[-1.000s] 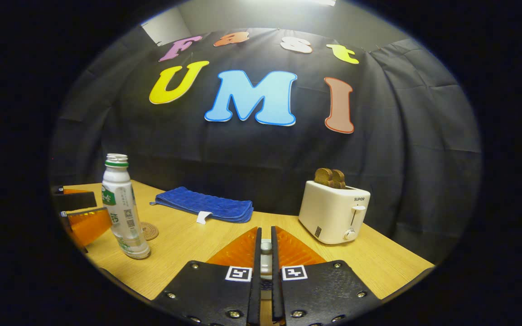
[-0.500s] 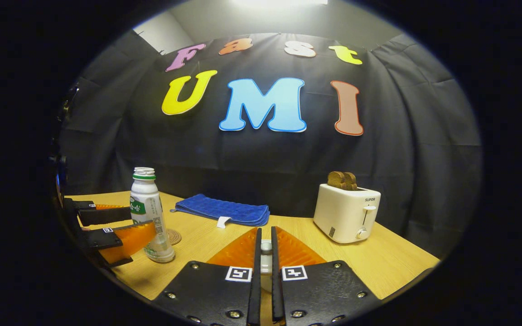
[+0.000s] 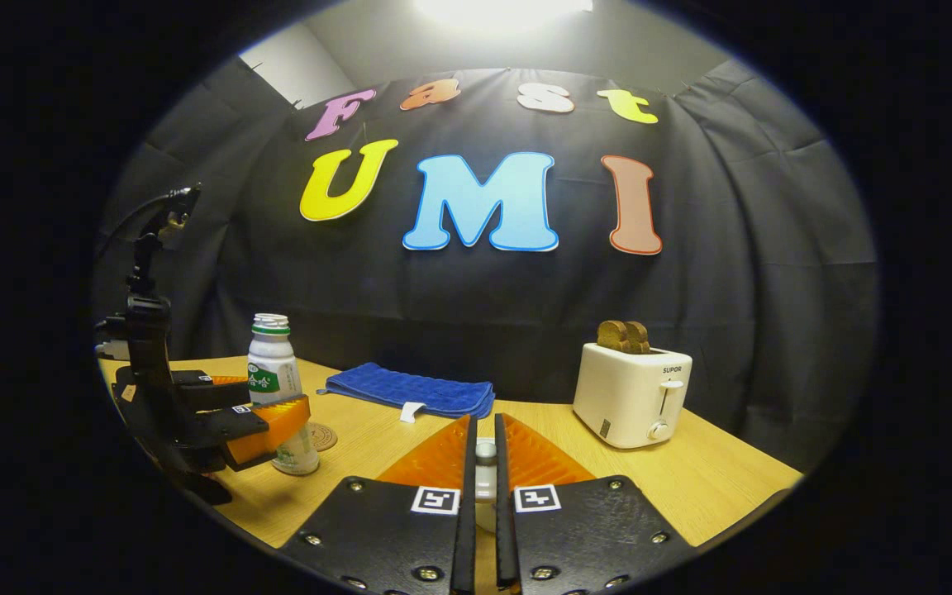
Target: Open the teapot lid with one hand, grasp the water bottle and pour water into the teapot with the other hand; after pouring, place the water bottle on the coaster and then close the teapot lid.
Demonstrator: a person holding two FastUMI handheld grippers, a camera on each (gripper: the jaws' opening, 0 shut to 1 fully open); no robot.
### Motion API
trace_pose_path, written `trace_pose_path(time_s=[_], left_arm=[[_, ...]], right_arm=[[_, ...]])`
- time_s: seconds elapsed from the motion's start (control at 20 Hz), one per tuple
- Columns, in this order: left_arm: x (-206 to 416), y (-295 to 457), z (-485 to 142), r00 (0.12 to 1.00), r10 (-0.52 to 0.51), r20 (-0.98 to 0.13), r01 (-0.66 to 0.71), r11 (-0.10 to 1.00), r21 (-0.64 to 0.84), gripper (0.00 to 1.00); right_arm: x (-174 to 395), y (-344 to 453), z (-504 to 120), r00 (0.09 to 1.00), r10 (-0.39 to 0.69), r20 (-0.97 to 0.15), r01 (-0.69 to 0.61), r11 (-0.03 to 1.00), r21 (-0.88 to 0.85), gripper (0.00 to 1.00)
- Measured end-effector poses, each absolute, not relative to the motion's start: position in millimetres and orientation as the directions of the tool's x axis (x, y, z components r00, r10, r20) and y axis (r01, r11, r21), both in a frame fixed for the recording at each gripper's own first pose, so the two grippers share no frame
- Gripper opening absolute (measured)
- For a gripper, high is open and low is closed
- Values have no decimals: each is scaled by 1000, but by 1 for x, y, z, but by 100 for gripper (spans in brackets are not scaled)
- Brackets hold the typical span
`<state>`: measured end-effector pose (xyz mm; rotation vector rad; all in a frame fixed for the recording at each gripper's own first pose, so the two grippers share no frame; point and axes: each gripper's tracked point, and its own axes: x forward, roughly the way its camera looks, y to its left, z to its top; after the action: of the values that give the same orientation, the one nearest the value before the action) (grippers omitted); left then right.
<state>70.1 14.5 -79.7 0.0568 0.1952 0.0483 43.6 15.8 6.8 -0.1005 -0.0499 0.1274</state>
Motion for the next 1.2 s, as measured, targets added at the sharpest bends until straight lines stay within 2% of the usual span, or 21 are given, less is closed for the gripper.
trace_pose_path(time_s=[0.3,0.4,0.5,0.7,0.75,0.95,1.05,1.2], left_arm=[[62,5,-76,979,-1,-206,22,995,99,80],[63,5,-75,978,2,-207,26,991,133,72],[64,2,-74,978,1,-208,36,984,173,80],[76,-6,-64,982,-1,-190,66,940,334,79],[78,-7,-66,982,-1,-191,72,927,367,72],[94,-20,-69,981,-8,-193,106,857,504,70],[101,-28,-67,982,-17,-187,121,818,563,80],[112,-39,-70,981,-27,-190,143,762,632,79]], right_arm=[[-14,4,7,994,109,27,-106,990,-87,10],[-27,3,8,994,107,19,-106,992,-69,10],[-37,-5,8,997,76,21,-74,994,-84,10],[-59,-10,6,998,62,16,-61,997,-36,10],[-65,-11,3,998,58,10,-57,998,-35,10],[-81,-17,2,999,47,9,-47,999,-24,10],[-89,-20,2,999,35,12,-35,999,-18,10],[-98,-20,4,999,38,24,-38,999,-24,10]])
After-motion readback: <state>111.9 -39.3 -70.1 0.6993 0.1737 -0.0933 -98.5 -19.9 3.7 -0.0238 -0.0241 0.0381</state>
